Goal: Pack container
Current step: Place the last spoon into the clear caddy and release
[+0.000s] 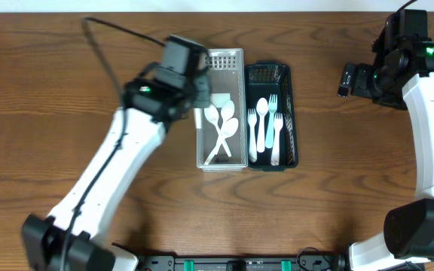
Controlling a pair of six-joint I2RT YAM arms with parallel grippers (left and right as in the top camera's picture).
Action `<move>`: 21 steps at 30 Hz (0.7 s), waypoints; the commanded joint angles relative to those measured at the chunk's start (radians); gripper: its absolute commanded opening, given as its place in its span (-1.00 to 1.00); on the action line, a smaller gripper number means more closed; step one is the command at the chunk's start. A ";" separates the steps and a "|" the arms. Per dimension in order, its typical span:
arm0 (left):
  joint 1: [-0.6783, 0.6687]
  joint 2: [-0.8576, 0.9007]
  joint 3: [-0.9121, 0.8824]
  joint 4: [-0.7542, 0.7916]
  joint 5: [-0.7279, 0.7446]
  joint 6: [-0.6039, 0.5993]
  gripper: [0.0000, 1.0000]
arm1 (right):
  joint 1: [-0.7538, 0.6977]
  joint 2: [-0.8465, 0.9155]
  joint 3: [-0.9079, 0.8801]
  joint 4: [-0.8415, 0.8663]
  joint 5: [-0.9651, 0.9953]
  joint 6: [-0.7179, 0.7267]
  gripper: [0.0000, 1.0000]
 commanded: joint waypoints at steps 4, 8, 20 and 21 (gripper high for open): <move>-0.031 0.213 0.005 0.023 -0.012 0.031 -0.88 | -0.005 0.004 -0.001 -0.001 0.007 0.003 0.98; -0.034 0.292 0.005 0.035 0.011 0.032 -0.87 | -0.005 0.004 -0.001 -0.001 0.007 0.003 0.99; -0.019 0.133 0.063 0.043 -0.075 0.084 0.96 | -0.005 0.004 -0.001 0.090 0.006 -0.024 0.98; -0.010 0.108 0.064 0.047 -0.103 0.084 0.96 | -0.004 0.004 -0.001 0.113 0.006 -0.024 0.99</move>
